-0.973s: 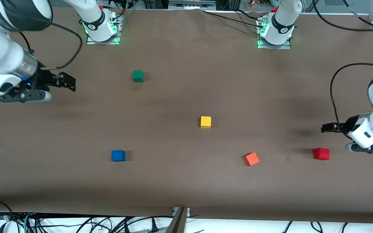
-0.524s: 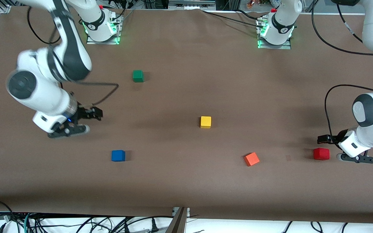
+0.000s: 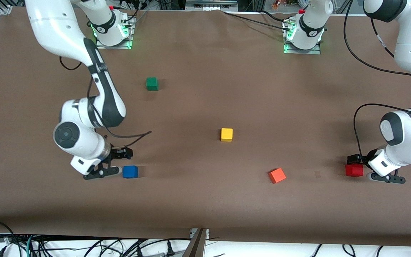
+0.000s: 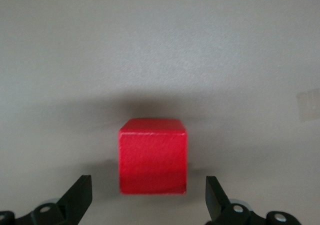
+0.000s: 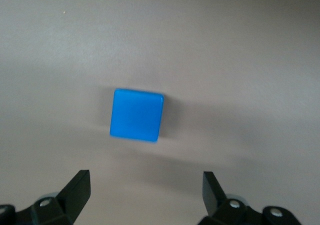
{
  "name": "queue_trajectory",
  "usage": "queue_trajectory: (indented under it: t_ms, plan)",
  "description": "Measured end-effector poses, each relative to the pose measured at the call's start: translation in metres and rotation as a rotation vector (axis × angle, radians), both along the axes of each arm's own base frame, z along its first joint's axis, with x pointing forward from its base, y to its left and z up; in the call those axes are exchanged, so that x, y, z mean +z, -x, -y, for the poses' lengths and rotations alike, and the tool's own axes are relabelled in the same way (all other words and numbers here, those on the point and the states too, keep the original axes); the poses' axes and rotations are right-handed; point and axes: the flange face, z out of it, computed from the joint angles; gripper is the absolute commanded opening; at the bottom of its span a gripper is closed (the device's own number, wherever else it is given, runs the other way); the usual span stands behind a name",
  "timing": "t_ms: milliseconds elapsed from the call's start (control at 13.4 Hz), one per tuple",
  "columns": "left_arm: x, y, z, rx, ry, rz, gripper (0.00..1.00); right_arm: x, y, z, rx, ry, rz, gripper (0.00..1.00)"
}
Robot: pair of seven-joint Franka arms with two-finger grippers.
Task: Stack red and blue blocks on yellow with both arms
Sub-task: 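Grasp the red cube with the left gripper while the right gripper grasps the blue cube, then carry the red cube toward the yellow cube while the right gripper lifts the blue cube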
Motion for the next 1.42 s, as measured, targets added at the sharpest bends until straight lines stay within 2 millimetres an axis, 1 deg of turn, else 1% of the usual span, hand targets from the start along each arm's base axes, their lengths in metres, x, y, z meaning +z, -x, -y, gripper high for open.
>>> queue_trajectory:
  t_ms: [75,150,224,299,374,599,673,748,823,898,973,1048,1122,1272,1422]
  plan:
    - [-0.003,-0.001,0.002,-0.002,0.001,0.006,1.00,-0.011,-0.002,-0.004,0.004,-0.003,0.011,0.99]
    - [-0.006,-0.002,0.003,-0.003,0.001,0.013,0.72,-0.019,-0.003,-0.006,0.007,-0.005,0.021,0.99]
    - [-0.009,-0.002,0.003,-0.003,0.000,0.020,0.41,-0.024,-0.005,-0.008,0.009,-0.007,0.027,0.99]
    - [-0.011,-0.003,0.003,-0.004,0.000,0.025,0.16,-0.027,-0.008,-0.009,0.009,-0.008,0.032,0.98]
    - [-0.013,-0.003,0.003,-0.004,0.000,0.027,0.00,-0.030,-0.011,-0.011,0.010,-0.009,0.036,0.98]
    - [-0.007,-0.008,0.006,-0.009,0.003,0.047,0.00,-0.038,-0.019,-0.015,0.014,-0.009,0.047,0.90]
    - [-0.001,-0.013,0.014,-0.018,0.011,0.060,0.00,-0.040,-0.021,-0.016,0.015,-0.009,0.048,0.86]
    - [0.006,-0.019,0.029,-0.034,0.026,0.075,0.00,-0.042,-0.022,-0.016,0.016,-0.009,0.050,0.81]
    - [0.015,-0.024,0.050,-0.052,0.039,0.085,0.00,-0.044,-0.023,-0.017,0.017,-0.008,0.051,0.73]
    - [0.027,-0.029,0.077,-0.061,0.048,0.088,0.00,-0.047,-0.024,-0.017,0.018,-0.007,0.049,0.64]
    - [0.039,-0.032,0.112,-0.062,0.053,0.083,0.00,-0.050,-0.024,-0.017,0.019,-0.006,0.047,0.56]
    - [0.052,-0.031,0.154,-0.057,0.056,0.066,0.00,-0.053,-0.024,-0.018,0.019,-0.005,0.045,0.45]
    - [0.064,-0.027,0.199,-0.057,0.055,0.041,0.00,-0.055,-0.025,-0.018,0.020,-0.004,0.044,0.42]
    - [0.081,-0.011,0.287,-0.082,0.047,-0.003,0.00,-0.053,-0.026,-0.018,0.020,-0.004,0.042,0.41]
    - [0.087,0.017,0.374,-0.100,0.035,-0.040,0.00,-0.043,-0.028,-0.019,0.021,-0.006,0.026,0.41]
